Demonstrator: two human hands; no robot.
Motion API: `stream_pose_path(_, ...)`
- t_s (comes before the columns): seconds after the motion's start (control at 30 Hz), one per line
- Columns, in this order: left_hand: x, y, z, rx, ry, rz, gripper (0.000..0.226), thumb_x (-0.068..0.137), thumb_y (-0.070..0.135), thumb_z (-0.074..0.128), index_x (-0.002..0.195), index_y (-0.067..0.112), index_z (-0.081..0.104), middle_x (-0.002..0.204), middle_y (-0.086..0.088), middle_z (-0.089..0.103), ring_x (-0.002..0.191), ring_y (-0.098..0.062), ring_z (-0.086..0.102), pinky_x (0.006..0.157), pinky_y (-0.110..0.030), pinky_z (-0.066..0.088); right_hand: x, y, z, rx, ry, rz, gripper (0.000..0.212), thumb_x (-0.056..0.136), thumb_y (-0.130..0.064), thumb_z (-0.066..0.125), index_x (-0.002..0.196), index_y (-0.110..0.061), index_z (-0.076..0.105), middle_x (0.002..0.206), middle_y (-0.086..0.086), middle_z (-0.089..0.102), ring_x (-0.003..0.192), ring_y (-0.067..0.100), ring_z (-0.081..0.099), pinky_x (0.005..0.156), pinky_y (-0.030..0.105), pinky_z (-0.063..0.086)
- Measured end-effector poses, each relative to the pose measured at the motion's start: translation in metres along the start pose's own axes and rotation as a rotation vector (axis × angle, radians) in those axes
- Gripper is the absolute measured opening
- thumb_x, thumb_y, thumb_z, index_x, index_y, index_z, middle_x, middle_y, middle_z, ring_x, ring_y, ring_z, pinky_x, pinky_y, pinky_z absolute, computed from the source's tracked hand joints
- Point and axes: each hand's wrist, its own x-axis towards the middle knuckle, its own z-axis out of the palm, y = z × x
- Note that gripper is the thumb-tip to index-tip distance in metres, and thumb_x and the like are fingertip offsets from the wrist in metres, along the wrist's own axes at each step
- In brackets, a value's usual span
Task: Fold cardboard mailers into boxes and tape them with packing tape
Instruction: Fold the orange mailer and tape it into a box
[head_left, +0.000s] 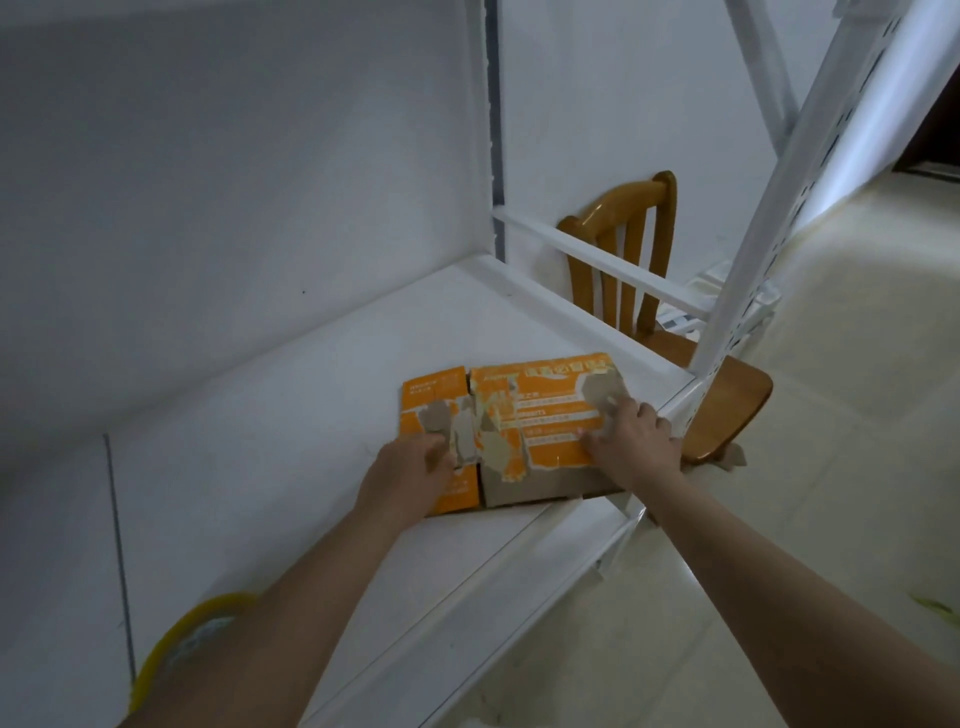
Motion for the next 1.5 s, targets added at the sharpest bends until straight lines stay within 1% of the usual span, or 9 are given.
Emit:
stream_pose_path(0.1,0.006,0.002,0.008,-0.143,0.031,-0.17,0.053,0.095,0.035,0.055,0.141,0.012,0.041,0.137,-0.012,0.045,0.128,-0.03,0.043,0.102,-0.042,0.042,-0.001,0.0,0.005,0.072,-0.032,0.023,0.084,0.088,-0.06,0.055,0.146,-0.01,0.022,0.144,0.017,0.036,0.136,0.037,0.031,0.109,0.051,0.032)
stream_pose_path(0.27,0.013,0.004,0.017,-0.19,0.05,-0.258,0.043,0.092,0.036,0.059,0.124,0.009,0.051,0.123,-0.013,0.057,0.111,-0.029,0.055,0.089,-0.042,0.05,-0.002,0.001,0.0,0.231,0.035,0.02,0.072,0.09,-0.048,0.061,0.14,-0.006,0.031,0.138,0.018,0.041,0.129,0.036,0.039,0.107,0.048,0.038)
stream_pose_path(0.37,0.013,0.005,0.015,-0.204,0.069,-0.31,0.052,0.089,0.043,0.061,0.127,0.01,0.05,0.12,-0.013,0.057,0.108,-0.031,0.057,0.088,-0.045,0.051,-0.005,0.002,-0.005,0.335,0.073,0.092,0.06,0.094,-0.047,0.054,0.135,-0.008,0.035,0.133,0.015,0.044,0.115,0.031,0.053,0.087,0.043,0.051)
stream_pose_path(0.43,0.013,0.003,0.013,-0.226,0.075,-0.351,0.057,0.089,0.046,0.061,0.13,0.01,0.048,0.124,-0.014,0.054,0.112,-0.031,0.055,0.092,-0.046,0.05,-0.006,0.006,-0.007,0.329,0.092,0.126,0.05,0.097,-0.049,0.045,0.128,-0.01,0.04,0.124,0.011,0.051,0.102,0.026,0.058,0.074,0.038,0.051)
stream_pose_path(0.73,-0.006,0.006,0.002,-0.47,0.1,-0.498,0.062,0.095,0.052,0.049,0.135,0.005,0.048,0.132,-0.017,0.054,0.117,-0.033,0.054,0.093,-0.04,0.045,-0.015,0.031,-0.006,0.347,0.163,0.179,0.031,0.1,-0.047,0.036,0.101,-0.018,0.048,0.083,-0.003,0.057,0.073,0.017,0.056,0.061,0.032,0.043)
stream_pose_path(0.93,-0.031,0.01,-0.025,-0.467,0.155,-0.309,0.043,0.093,0.049,0.056,0.092,0.007,0.069,0.091,-0.012,0.069,0.083,-0.025,0.065,0.074,-0.037,0.053,-0.028,0.037,-0.005,0.393,0.064,0.136,0.036,0.1,-0.043,0.035,0.108,-0.014,0.055,0.093,0.003,0.065,0.085,0.022,0.064,0.077,0.044,0.055)
stream_pose_path(1.2,-0.085,-0.017,-0.052,-0.335,0.435,-0.309,0.041,0.091,0.052,0.056,0.088,0.011,0.056,0.08,0.001,0.058,0.075,-0.015,0.056,0.058,-0.023,0.038,-0.048,-0.003,0.017,0.512,-0.008,0.083,0.05,0.098,-0.056,0.031,0.118,-0.014,0.05,0.099,0.003,0.064,0.089,0.024,0.064,0.082,0.046,0.054)
stream_pose_path(1.37,-0.123,-0.044,-0.079,-0.499,0.408,-0.366,0.046,0.093,0.054,0.051,0.098,0.01,0.061,0.094,-0.008,0.067,0.086,-0.023,0.065,0.079,-0.044,0.054,-0.075,-0.036,0.029,0.485,-0.003,0.036,0.053,0.097,-0.06,0.032,0.116,-0.014,0.049,0.096,0.003,0.063,0.087,0.025,0.064,0.081,0.048,0.054)
stream_pose_path(1.5,-0.149,-0.078,-0.112,-0.431,0.496,-0.318,0.04,0.092,0.053,0.052,0.1,0.015,0.057,0.087,0.004,0.063,0.079,-0.009,0.06,0.061,-0.025,0.046,-0.102,-0.082,0.028,0.503,0.038,-0.043,0.054,0.096,-0.061,0.033,0.115,-0.013,0.049,0.1,0.006,0.064,0.09,0.028,0.063,0.083,0.051,0.053)
